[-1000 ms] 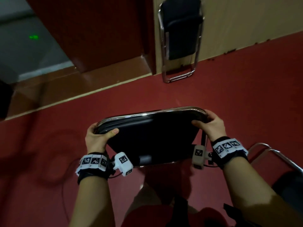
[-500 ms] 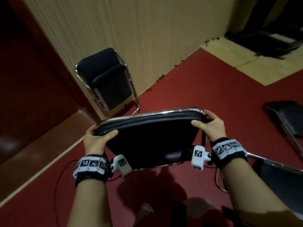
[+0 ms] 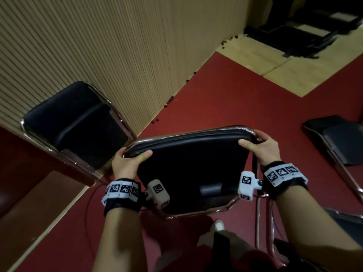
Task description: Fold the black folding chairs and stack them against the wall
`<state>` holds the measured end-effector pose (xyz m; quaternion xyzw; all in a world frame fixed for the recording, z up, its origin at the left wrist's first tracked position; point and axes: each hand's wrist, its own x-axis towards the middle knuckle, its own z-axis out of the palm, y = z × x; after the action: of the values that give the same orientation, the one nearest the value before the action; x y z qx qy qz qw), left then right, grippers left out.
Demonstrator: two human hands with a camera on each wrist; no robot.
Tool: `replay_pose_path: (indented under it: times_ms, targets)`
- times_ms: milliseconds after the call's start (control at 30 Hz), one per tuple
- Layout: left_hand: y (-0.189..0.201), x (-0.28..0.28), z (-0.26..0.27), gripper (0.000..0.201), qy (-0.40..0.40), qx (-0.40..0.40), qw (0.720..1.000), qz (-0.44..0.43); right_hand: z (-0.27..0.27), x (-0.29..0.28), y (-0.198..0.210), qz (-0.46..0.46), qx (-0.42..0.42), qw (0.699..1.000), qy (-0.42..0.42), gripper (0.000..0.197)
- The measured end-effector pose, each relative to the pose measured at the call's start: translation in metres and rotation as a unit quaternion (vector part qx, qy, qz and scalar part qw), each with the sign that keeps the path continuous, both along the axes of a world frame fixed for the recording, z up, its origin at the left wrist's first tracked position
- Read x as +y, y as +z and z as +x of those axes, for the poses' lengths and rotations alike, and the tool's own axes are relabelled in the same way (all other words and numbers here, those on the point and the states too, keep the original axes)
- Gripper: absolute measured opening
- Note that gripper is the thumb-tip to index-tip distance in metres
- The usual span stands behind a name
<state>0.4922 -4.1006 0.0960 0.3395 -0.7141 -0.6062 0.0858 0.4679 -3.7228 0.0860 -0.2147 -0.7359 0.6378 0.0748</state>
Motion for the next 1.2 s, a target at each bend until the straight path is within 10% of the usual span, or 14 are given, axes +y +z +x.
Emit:
replay_pose_path:
  times_ms: [233, 800, 1200]
  targets:
    - [-0.003, 0.017, -0.119, 0.066, 0.021, -0.009, 1.000, 0.004, -0.153, 0.011, 0.019, 0.015, 0.003, 0.999, 0.030, 0.061]
    - [0.004, -0.028, -0.449, 0.082, 0.022, 0.002, 0.999, -0.024, -0.497, -0.031, 0.006, 0.034, -0.011, 0.998, 0.057, 0.060]
    - [-0.019, -0.052, -0.591, 0.089, 0.218, -0.026, 0.976, 0.000, -0.775, -0.109, -0.017, 0.051, -0.049, 0.962, 0.264, 0.056]
